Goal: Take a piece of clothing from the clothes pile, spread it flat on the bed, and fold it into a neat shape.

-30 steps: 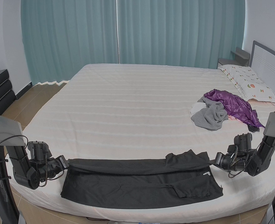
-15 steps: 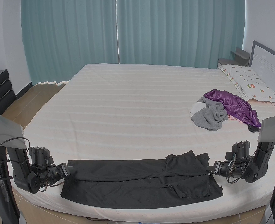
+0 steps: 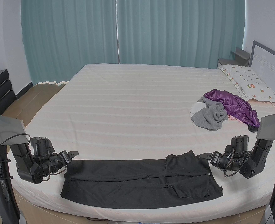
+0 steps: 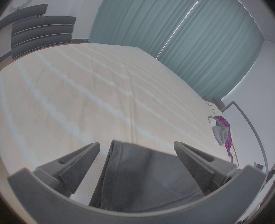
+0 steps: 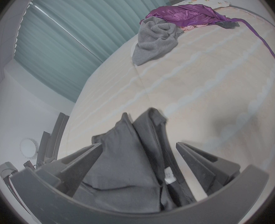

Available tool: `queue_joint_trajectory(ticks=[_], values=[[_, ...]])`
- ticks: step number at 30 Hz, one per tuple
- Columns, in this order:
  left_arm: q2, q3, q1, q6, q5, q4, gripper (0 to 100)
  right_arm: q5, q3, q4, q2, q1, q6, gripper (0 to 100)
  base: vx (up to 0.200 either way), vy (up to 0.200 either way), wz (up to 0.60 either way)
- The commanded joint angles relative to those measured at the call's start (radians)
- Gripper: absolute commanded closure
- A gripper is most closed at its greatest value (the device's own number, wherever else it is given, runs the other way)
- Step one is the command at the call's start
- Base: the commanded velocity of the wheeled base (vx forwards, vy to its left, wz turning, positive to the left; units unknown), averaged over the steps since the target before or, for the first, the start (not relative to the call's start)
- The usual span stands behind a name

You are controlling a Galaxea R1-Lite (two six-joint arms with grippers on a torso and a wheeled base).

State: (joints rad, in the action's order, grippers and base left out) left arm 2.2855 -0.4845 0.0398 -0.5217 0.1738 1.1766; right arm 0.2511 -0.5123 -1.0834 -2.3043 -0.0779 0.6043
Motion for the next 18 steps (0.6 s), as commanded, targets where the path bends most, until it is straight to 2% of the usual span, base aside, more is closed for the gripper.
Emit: queue_joint_trajectory(ticks=[1,5,13,14,18], values=[[0.058,-0.157,-0.006,-0.014,-0.002,-0.100,0,0.001,-0.091,0.002,-0.064,0.003,0.031,0,0.000,0.000,0.00],[0.081,-0.230,-0.005,-0.015,-0.010,-0.203,0,0.002,-0.130,-0.004,-0.098,0.004,0.060,0,0.000,0.000,0.00],[0.083,-0.229,-0.001,-0.009,-0.011,-0.212,0,0.001,-0.158,-0.003,-0.107,0.004,0.094,0,0.000,0.000,0.00],[0.086,-0.232,-0.001,-0.011,-0.011,-0.212,100,0.001,-0.156,-0.004,-0.106,0.004,0.094,0,0.000,0.000,0.00],[0.083,-0.209,-0.001,-0.011,-0.013,-0.210,100,-0.009,-0.153,-0.003,-0.107,0.003,0.092,0,0.000,0.000,0.00]])
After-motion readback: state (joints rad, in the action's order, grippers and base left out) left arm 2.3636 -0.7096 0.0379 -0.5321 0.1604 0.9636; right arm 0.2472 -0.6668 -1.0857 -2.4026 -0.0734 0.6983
